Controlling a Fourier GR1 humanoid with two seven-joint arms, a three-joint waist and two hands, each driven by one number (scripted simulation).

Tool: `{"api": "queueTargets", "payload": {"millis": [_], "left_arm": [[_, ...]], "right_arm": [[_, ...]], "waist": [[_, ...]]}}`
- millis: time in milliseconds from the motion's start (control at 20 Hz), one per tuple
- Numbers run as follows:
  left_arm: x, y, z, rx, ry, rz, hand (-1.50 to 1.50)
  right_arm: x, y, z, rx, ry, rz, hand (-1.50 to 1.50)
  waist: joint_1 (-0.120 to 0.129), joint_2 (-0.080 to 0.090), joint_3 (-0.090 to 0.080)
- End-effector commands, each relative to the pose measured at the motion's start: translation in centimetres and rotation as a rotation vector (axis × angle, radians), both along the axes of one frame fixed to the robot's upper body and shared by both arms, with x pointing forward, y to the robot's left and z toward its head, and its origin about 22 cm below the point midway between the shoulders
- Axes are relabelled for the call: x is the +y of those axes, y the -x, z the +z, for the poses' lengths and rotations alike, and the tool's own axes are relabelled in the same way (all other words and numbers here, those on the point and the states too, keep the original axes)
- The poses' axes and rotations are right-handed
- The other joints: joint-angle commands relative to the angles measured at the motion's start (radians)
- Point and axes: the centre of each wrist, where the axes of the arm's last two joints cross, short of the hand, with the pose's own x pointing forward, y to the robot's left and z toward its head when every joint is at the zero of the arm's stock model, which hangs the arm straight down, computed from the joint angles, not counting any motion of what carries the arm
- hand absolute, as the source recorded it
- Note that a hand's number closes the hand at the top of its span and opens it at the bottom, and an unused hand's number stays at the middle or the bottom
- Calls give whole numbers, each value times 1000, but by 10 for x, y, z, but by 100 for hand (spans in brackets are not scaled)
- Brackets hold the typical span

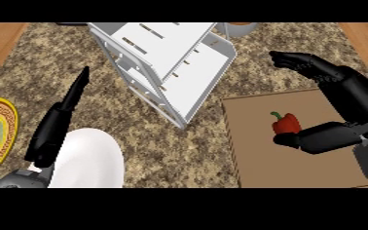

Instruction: Pick the bell pepper from the tray and place it in the tiered basket

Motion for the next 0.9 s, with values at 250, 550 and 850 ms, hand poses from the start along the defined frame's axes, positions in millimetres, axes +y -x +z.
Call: {"api": "queueTargets", "payload": {"millis": [250,550,850], "left_arm": [[6,2,3,9,-3,22,0],[-8,7,-2,16,7,-1,0],[-14,-13,-4,14,17,-9,0]], "right_arm": [[-30,30,83,48,811,-99,-150],[-3,71,109,81,1007,-183,-150],[33,89,80,123,995,-235,-150]], "waist": [[-16,-9,-3],[-10,-5,-1],[14,6,1]]}}
